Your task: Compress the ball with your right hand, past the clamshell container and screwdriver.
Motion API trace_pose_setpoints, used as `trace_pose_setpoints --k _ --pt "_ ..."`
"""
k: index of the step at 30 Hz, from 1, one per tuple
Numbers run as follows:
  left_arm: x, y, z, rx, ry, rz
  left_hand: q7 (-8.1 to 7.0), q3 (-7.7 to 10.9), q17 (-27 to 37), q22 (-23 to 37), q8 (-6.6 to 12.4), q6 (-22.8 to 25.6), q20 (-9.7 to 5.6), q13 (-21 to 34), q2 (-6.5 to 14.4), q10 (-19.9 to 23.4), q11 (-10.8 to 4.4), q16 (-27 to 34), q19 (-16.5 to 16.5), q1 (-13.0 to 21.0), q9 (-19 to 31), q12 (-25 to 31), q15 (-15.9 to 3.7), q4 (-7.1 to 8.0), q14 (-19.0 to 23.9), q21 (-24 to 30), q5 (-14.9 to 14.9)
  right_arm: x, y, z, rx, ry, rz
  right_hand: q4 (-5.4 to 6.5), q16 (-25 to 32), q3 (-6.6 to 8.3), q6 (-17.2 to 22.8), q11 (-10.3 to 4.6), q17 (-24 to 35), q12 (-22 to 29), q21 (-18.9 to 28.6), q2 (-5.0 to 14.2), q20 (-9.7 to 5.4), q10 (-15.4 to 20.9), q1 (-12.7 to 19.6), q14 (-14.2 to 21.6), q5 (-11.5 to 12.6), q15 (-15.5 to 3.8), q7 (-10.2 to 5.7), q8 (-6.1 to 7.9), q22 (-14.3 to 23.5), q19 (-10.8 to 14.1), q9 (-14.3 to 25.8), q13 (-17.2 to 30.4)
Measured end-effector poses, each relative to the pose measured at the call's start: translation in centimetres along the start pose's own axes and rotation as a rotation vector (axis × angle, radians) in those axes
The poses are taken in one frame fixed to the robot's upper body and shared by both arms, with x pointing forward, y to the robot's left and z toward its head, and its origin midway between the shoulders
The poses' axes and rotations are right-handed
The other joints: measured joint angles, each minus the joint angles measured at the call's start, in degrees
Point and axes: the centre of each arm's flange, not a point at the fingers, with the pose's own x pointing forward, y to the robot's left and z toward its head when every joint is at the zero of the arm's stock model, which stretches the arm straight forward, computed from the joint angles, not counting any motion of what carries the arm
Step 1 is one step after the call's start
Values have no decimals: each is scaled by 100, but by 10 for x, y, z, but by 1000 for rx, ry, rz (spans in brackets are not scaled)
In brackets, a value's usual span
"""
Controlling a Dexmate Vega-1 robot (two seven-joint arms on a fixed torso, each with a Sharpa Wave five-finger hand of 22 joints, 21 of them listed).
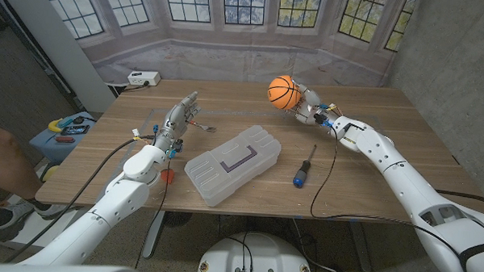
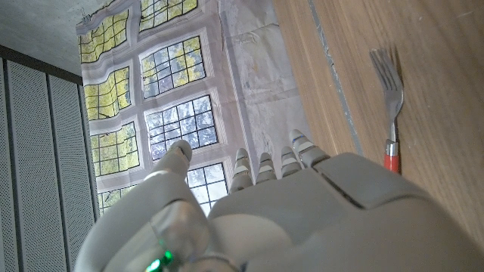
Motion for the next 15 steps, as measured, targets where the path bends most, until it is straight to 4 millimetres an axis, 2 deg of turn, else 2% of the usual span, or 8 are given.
trace_pose_setpoints --k 7,15 --pt "0 2 3 7 -2 4 0 23 0 0 0 0 0 0 0 0 0 0 0 0 0 0 0 -23 0 0 0 1 0 -3 38 -8 9 17 -30 -17 -44 9 0 -22 0 41 75 -51 -41 -45 0 27 -18 -39 0 11 0 -11" --pt "-1 4 4 12 0 7 0 23 0 0 0 0 0 0 0 0 0 0 0 0 0 0 0 -23 0 0 0 4 -2 -5 57 -9 9 -7 -88 -55 -85 81 26 -45 -1 63 74 -184 -64 -140 -2 122 -24 -87 -1 10 0 -10"
